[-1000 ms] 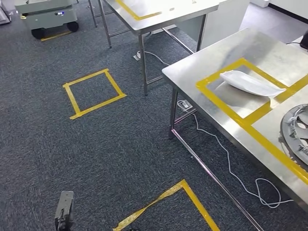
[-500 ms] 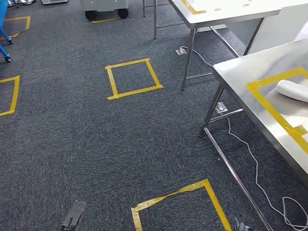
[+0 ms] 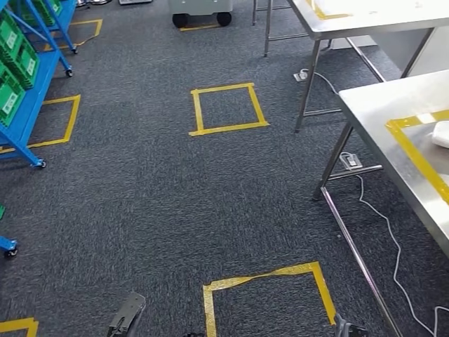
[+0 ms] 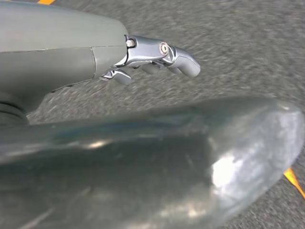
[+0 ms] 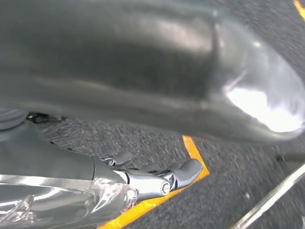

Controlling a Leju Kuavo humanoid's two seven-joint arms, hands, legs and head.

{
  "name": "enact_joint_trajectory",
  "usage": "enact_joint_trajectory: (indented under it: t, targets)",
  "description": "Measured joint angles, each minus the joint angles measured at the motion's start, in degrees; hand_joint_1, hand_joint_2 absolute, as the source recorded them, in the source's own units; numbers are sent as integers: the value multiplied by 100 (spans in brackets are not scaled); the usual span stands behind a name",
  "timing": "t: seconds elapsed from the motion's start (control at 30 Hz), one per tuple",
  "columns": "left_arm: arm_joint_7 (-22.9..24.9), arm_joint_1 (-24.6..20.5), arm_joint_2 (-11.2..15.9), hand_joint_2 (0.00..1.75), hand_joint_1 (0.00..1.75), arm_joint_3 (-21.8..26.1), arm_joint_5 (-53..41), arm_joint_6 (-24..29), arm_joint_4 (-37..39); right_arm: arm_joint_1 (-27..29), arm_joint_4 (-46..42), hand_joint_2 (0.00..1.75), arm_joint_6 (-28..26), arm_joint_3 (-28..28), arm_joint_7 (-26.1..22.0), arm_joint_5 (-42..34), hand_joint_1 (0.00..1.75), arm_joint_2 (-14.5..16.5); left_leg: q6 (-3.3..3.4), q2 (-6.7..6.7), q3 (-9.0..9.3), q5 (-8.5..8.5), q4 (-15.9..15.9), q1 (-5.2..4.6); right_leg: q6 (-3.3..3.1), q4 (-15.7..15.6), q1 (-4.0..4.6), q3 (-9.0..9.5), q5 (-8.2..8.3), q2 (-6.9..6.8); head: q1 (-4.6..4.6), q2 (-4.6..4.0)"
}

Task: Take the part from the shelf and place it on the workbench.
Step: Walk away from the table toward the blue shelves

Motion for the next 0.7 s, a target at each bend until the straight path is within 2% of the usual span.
enact_joint_trajectory:
  t: [0.03, 0.07, 0.1, 0.17, 0.2, 0.23, 0.27, 0.3, 0.37, 0.43, 0.47, 0.5, 0.53, 0.57, 0.6, 0.67, 0.7]
  targets:
    - [0, 6, -3, 0, 0, 0, 0, 1, 1, 7, 2, 0, -1, 14, 0, -2, 0, -1, 8, 11, 45, 26, 86, -1, 2, 2, 11, -36, 23, -84, -3, 0]
    - [0, 14, -4, 0, 0, 0, 0, 1, 1, 9, 3, 0, -1, 30, 0, -2, 0, -2, 23, 31, 203, 136, -53, -6, 8, 3, 19, -61, 39, -164, -4, 0]
    - [-1, 17, -5, 0, 0, 0, 0, 1, 1, 8, 3, 0, -2, 48, 0, -3, 0, -3, 47, 91, 458, 275, -387, -17, 16, 4, 22, -73, 49, -236, -4, 0]
    - [-1, 0, -8, 0, 0, 0, 0, 1, 1, 7, 5, 0, -3, 75, 0, -3, 0, -3, 101, 356, 976, 457, -1147, -78, 47, 9, 42, -89, 58, -371, -9, 0]
    - [-1, -14, -10, 0, 0, -1, 0, 2, 1, 7, 6, 0, -3, 84, 0, -3, 0, -3, 132, 459, 1115, 484, -1388, -108, 71, 14, 53, -92, 66, -436, -6, 0]
    - [-1, -23, -13, 0, 0, -1, 0, 3, 1, 6, 8, 0, -3, 89, 0, -3, 0, -4, 159, 501, 1159, 483, -1502, -133, 98, 17, 63, -97, 76, -501, -5, 0]
    - [0, -24, -14, 0, 0, -2, -1, 4, 2, 3, 10, 0, -4, 96, 0, -3, 0, -4, 193, 454, 1138, 489, -1540, -142, 128, 18, 65, -96, 87, -567, -1, 0]
    - [1, -16, -18, 0, 0, -5, -4, 5, 2, -3, 13, 0, -7, 106, 0, -3, 0, -7, 232, 390, 1113, 507, -1558, -130, 166, 30, 58, -109, 78, -563, 3, 0]
    - [12, -7, -20, 0, 0, -13, -26, 6, 3, -9, 17, 0, -25, 127, -1, -4, 0, -16, 314, 266, 1079, 553, -1583, -105, 229, 256, 38, -218, -95, -304, 17, 0]
    - [20, -26, -25, 0, 0, -27, -54, 9, 3, 4, 32, 0, -52, 131, -1, -25, 0, -29, 377, 130, 1036, 599, -1589, -97, 262, 935, 23, -512, -465, 34, 43, 0]
    - [22, -34, -30, 0, 0, -33, -63, 15, 3, 12, 47, 0, -65, 131, -1, -38, 0, -36, 396, 52, 1014, 621, -1589, -102, 266, 1319, 20, -680, -625, 101, 55, 0]
    - [26, -33, -37, 0, 0, -37, -66, 21, 3, 17, 62, 0, -77, 130, 1, -50, 0, -43, 402, -27, 993, 641, -1588, -106, 265, 1588, 20, -799, -703, 130, 62, 0]
    - [33, -25, -42, 0, 0, -37, -67, 27, 3, 18, 77, 0, -90, 129, 1, -58, 0, -47, 399, -110, 976, 661, -1586, -109, 261, 1637, 20, -819, -665, 143, 67, 0]
    - [40, -16, -46, 0, 0, -36, -65, 32, 3, 18, 87, 0, -102, 129, 2, -64, 0, -51, 390, -195, 964, 681, -1584, -110, 251, 1454, 18, -723, -524, 163, 71, 0]
    - [46, -11, -51, 0, 0, -35, -62, 33, 3, 17, 93, 0, -107, 129, 2, -75, 0, -54, 376, -279, 955, 700, -1583, -109, 239, 1092, 13, -532, -322, 214, 73, 0]
    - [50, -16, -59, 0, 0, -33, -60, 33, 3, 15, 101, 0, -99, 130, 1, -99, 0, -58, 337, -426, 928, 733, -1567, -114, 220, 316, -16, -138, -49, 470, 75, 0]
    - [50, -22, -62, 0, 0, -32, -64, 31, 3, 13, 104, 0, -91, 131, 1, -105, 0, -60, 309, -484, 903, 752, -1559, -113, 210, 96, -25, -32, -4, 571, 76, 0]
